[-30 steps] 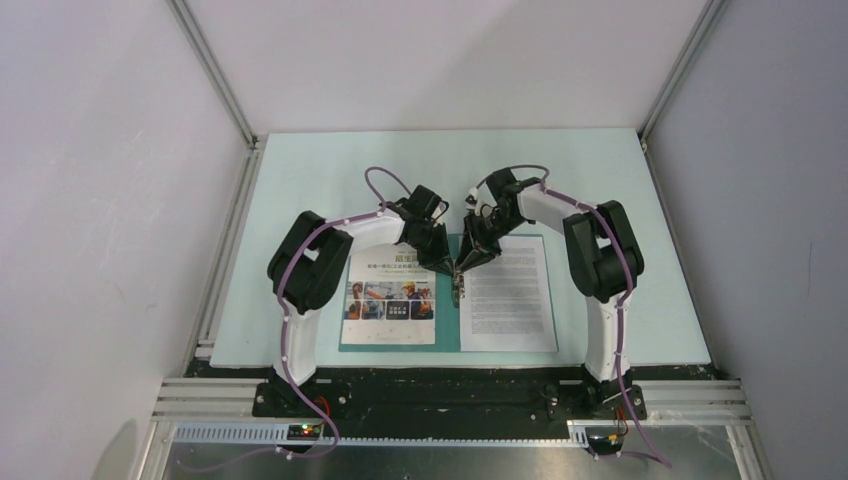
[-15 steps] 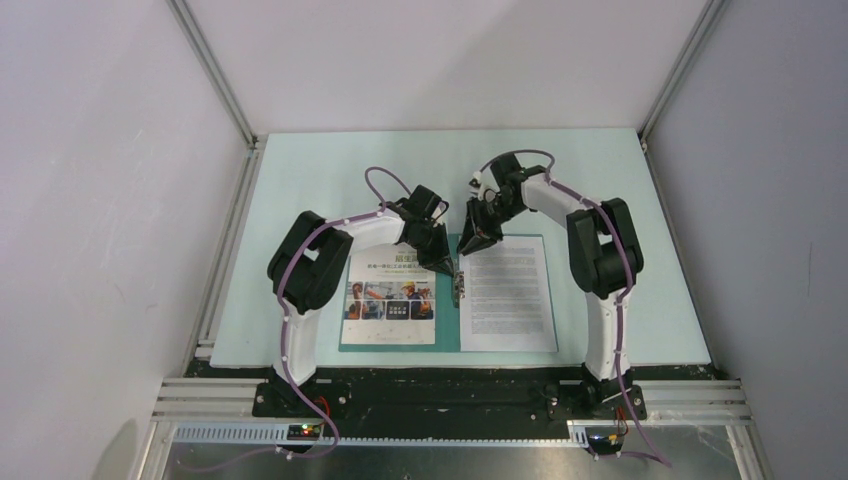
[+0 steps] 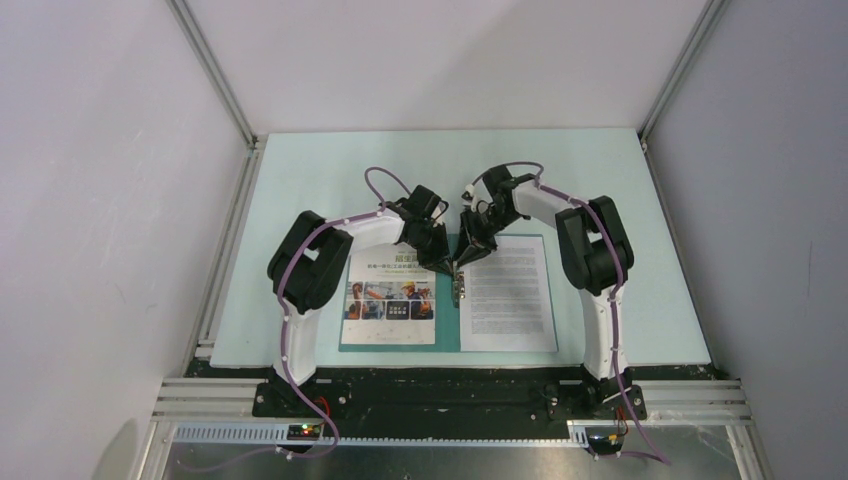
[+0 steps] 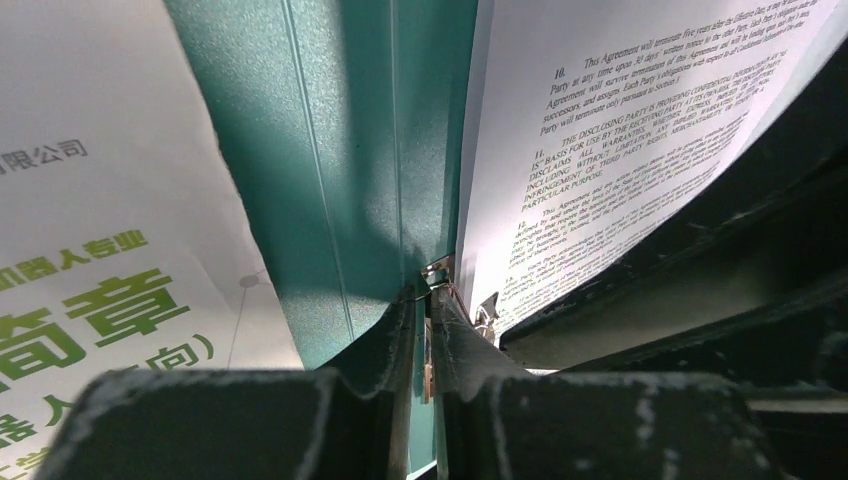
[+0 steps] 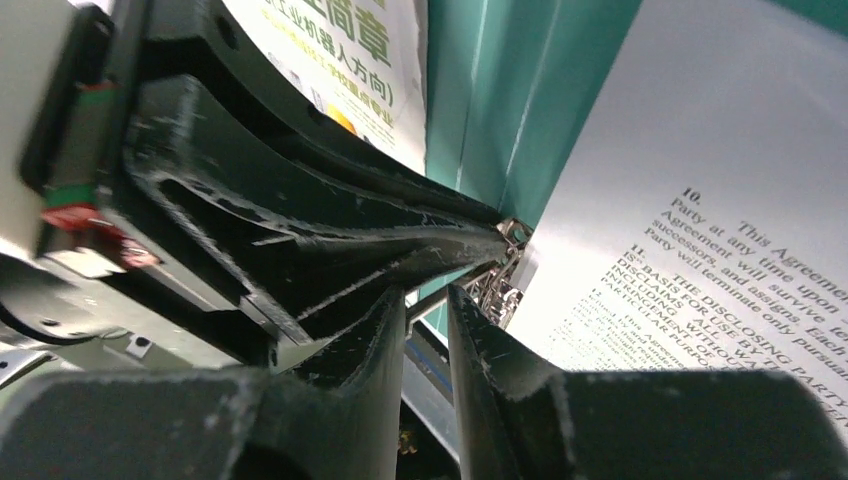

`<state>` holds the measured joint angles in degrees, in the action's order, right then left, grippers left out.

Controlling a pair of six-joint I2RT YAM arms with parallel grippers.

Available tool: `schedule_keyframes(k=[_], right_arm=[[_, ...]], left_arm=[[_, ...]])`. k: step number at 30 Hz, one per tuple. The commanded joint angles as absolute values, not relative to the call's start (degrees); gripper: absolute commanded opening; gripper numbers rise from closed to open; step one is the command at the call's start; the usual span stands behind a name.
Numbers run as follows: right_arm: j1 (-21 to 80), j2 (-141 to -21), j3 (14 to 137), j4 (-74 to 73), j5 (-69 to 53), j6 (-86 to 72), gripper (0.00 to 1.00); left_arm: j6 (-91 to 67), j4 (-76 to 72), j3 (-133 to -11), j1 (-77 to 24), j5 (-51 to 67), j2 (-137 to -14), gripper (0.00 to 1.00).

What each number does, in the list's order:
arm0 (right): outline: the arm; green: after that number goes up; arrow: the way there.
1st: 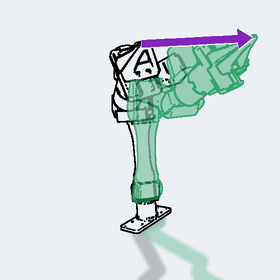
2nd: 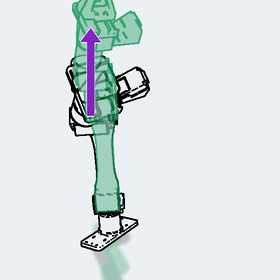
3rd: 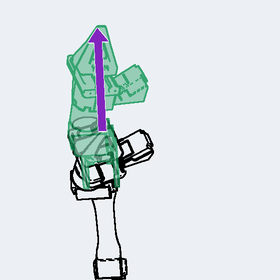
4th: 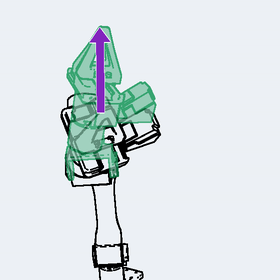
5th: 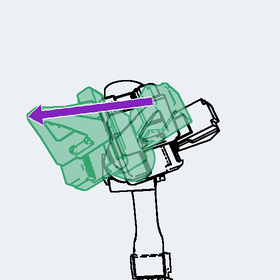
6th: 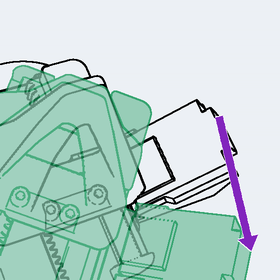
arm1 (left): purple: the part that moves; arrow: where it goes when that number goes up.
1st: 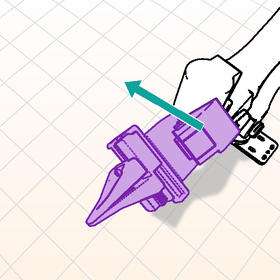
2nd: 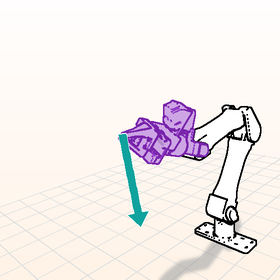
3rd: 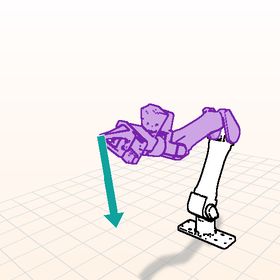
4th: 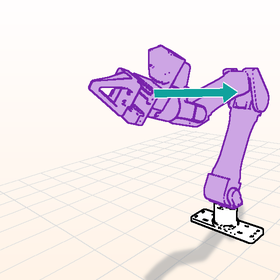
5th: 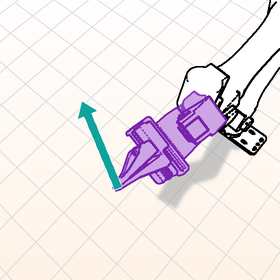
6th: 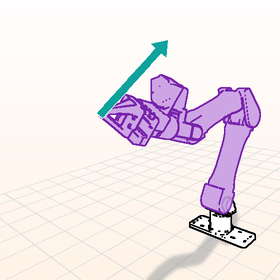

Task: Put the files into the folder

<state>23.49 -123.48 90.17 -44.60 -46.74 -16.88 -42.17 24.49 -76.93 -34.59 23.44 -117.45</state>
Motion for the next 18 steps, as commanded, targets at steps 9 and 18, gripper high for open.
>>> schedule_keyframes(k=[9,18], right_arm=[[24.5,-118.1,86.3,-43.9,-53.5,-17.9,0.26],[25.8,-115.8,83.5,-43.7,-53.1,-18.6,0.31]], left_arm=[[-42.6,24.5,-77.0,-33.7,22.2,-119.3,0.14],[-42.9,24.6,-77.0,-33.7,22.2,-119.5,0.14]])
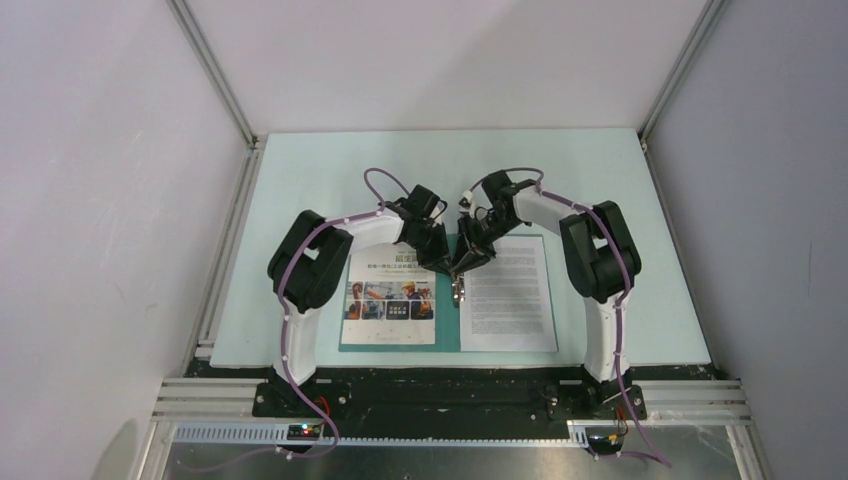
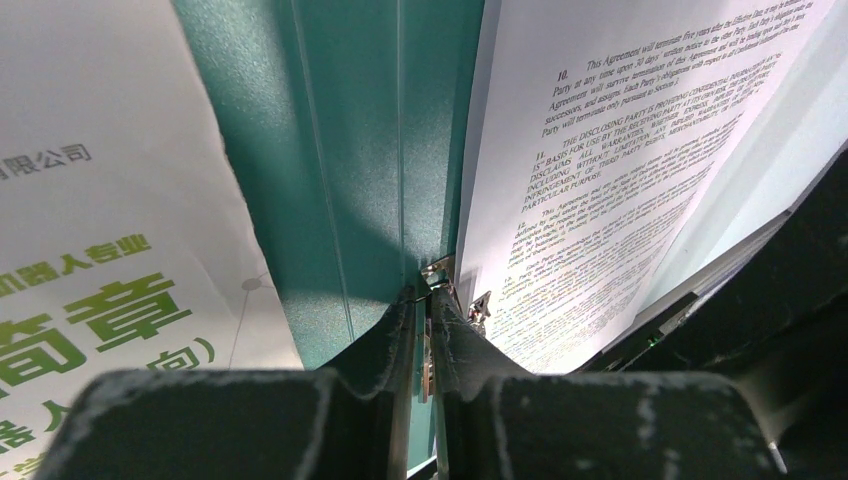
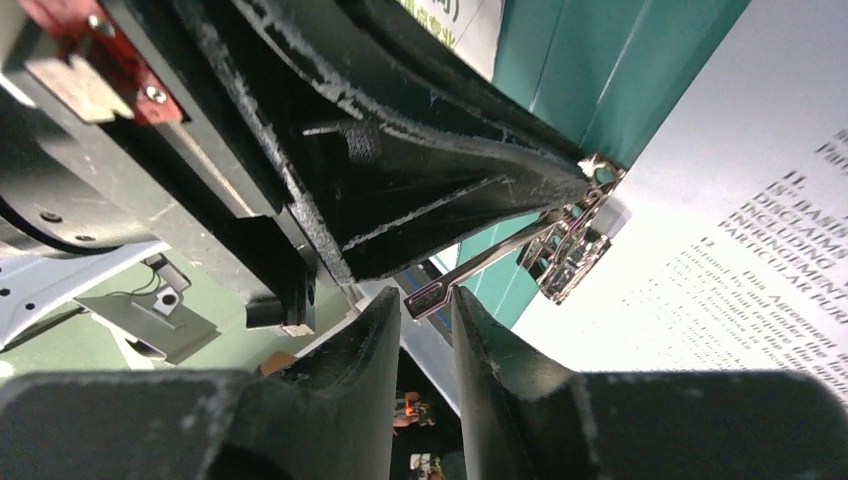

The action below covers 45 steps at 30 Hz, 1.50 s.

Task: Put the files into the folder

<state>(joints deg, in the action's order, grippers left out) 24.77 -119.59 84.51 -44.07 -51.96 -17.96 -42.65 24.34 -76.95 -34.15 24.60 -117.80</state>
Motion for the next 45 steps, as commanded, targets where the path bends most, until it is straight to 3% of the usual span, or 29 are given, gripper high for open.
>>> schedule_keyframes(k=[1,24,33,45], right_arm=[[25.9,-115.6,83.2,-43.6,-53.0,-18.6,0.32],[28.7,-113.0,77.8,-43.1,-49.7,-20.9,0.30],[27.6,-112.9,77.9,-40.5,-54.9,-24.3,0.37],[28.1,-114.4,77.8,-43.7,-49.9,-22.6,0.31]], left_arm=[[-42.9,24.6,-77.0,-33.7,22.2,-119.5,0.14],[-42.8,24.6,-77.3,-33.7,22.4,-119.7,0.14],[-42.7,24.6,-77.4,-33.7,22.4,-119.6,0.13],[-42.7,24.5,-77.3,-33.7,22.1,-119.4,0.14]])
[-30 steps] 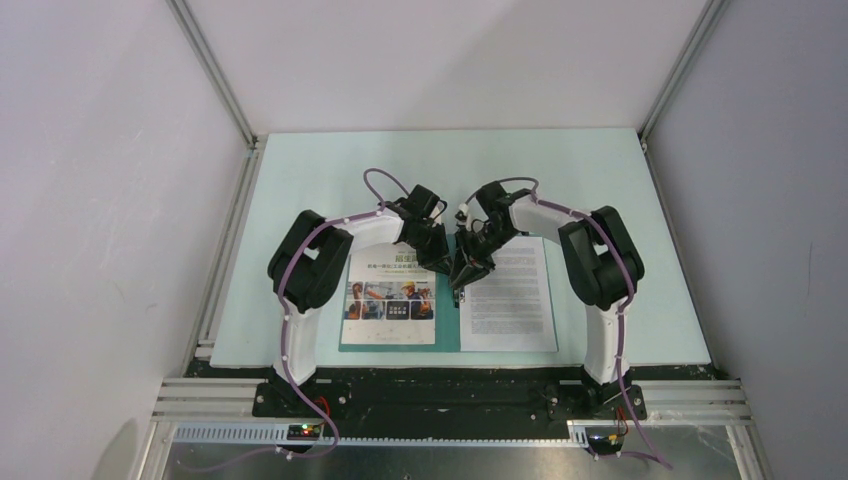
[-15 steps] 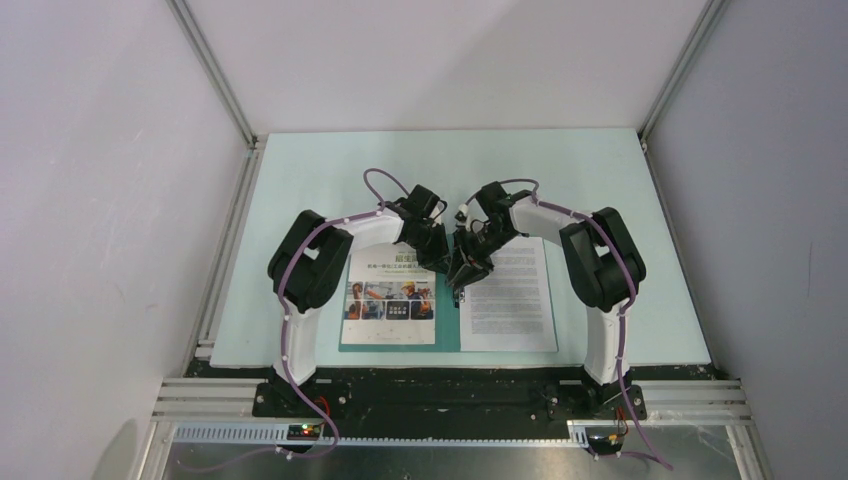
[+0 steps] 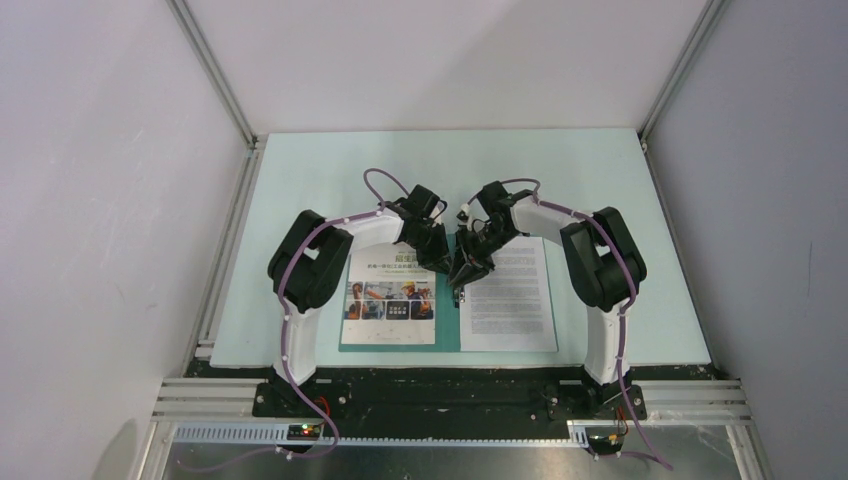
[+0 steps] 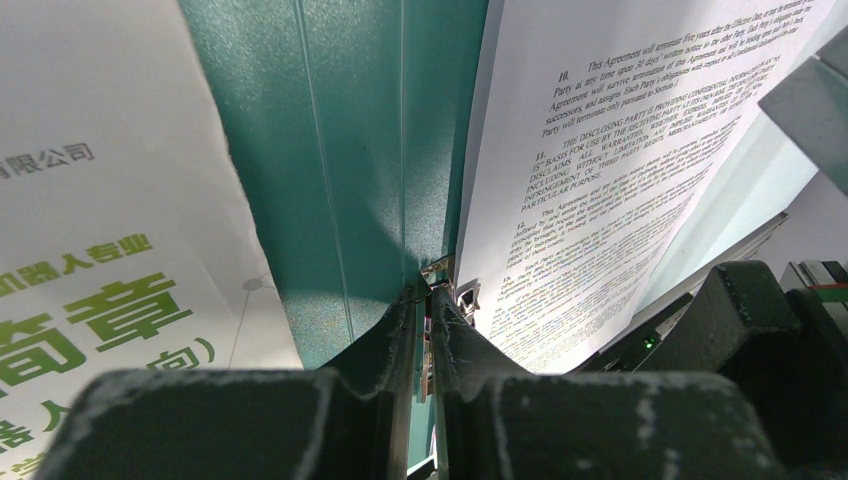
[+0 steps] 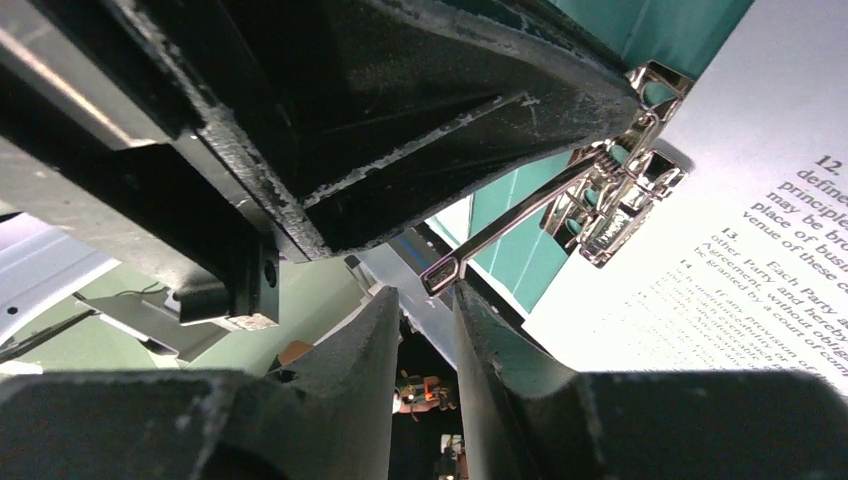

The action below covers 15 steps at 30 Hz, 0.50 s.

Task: Put the files into the folder

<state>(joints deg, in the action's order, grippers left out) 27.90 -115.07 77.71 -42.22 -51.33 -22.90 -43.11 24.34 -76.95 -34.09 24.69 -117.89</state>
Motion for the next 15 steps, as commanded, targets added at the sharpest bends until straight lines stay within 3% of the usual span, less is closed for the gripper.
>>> schedule_keyframes(k=[1,15], right_arm=[[28.1,-114.4,77.8,-43.9,-49.3,-22.6,0.30],[28.6,-116.1,77.8,-43.9,-48.0,-22.9,0.27]], left_arm=[[-42.7,24.5,-77.3,-33.6,22.1,-119.4,0.14],[-42.7,24.6,-77.1,-33.6,22.1,-119.3,0.13]])
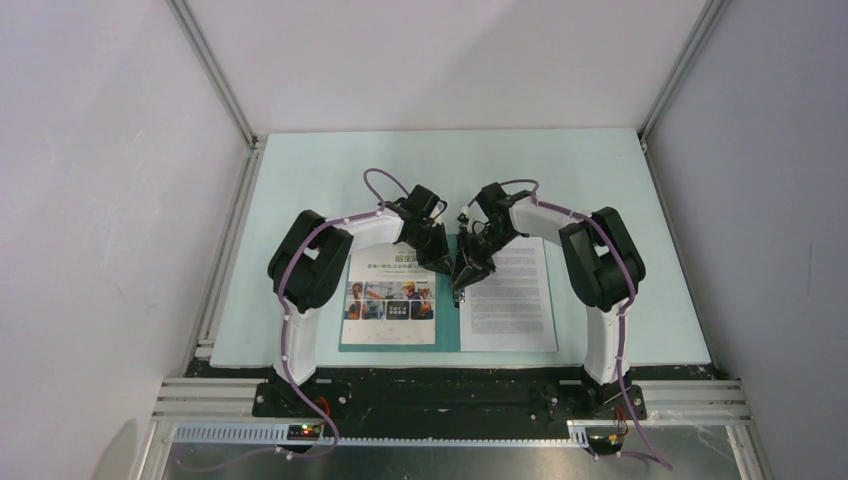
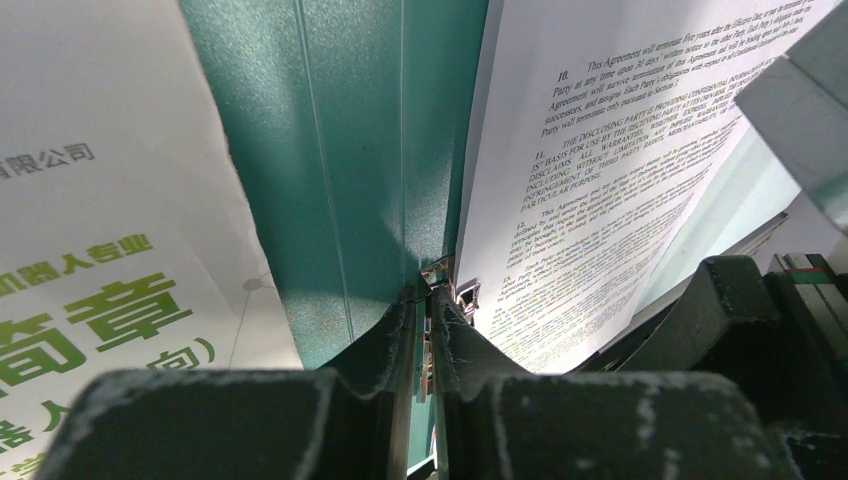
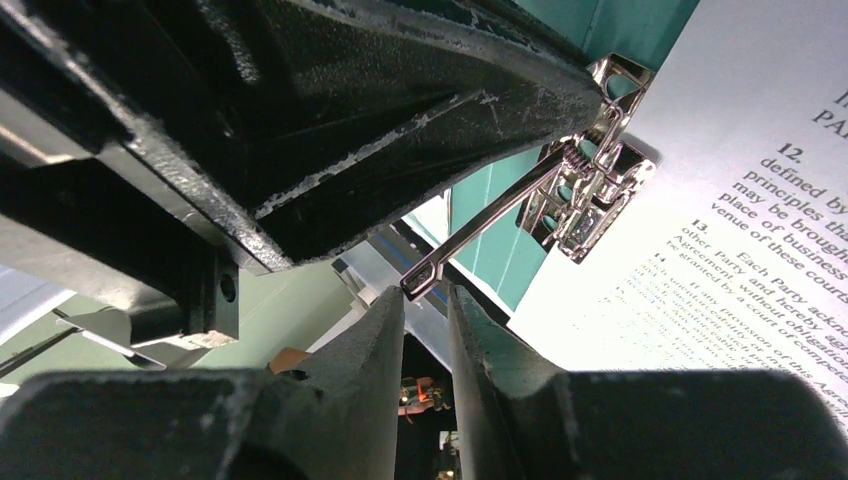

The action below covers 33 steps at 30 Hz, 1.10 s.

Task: Put the files into the folder

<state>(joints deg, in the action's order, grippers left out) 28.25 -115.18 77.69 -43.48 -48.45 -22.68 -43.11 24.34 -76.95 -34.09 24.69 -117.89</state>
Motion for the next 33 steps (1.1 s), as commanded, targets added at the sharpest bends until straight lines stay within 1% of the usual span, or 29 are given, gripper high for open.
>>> schedule_keyframes(k=[1,12,18,26,30,33], right_arm=[[28.6,-116.3,77.8,-43.8,-48.1,-23.1,0.27],[29.2,-117.1,77.6,-45.1,-45.2,-23.5,0.25],[29.7,-116.2,77.5,-47.1,-38.9,-22.8,0.24],[30.2,-116.3,77.6,-47.1,-35.8,-22.2,0.20],[30.4,-116.9,77.4,-47.2,-34.4,-21.8,0.13],[30.6,-117.3,77.3,-46.9,-34.0,-21.8,0.06]], left_arm=[[-42.7,24.5,-77.1,-33.6,22.1,-119.3,0.13],[-42.7,24.6,-77.3,-33.6,22.4,-119.5,0.13],[-42.6,24.6,-77.3,-33.4,22.5,-119.7,0.13],[-42.6,24.6,-77.4,-33.2,22.9,-120.0,0.13],[-42.6,24.6,-77.4,-33.1,22.9,-120.1,0.13],[-42.5,24.6,-77.3,-33.1,22.9,-120.1,0.13]])
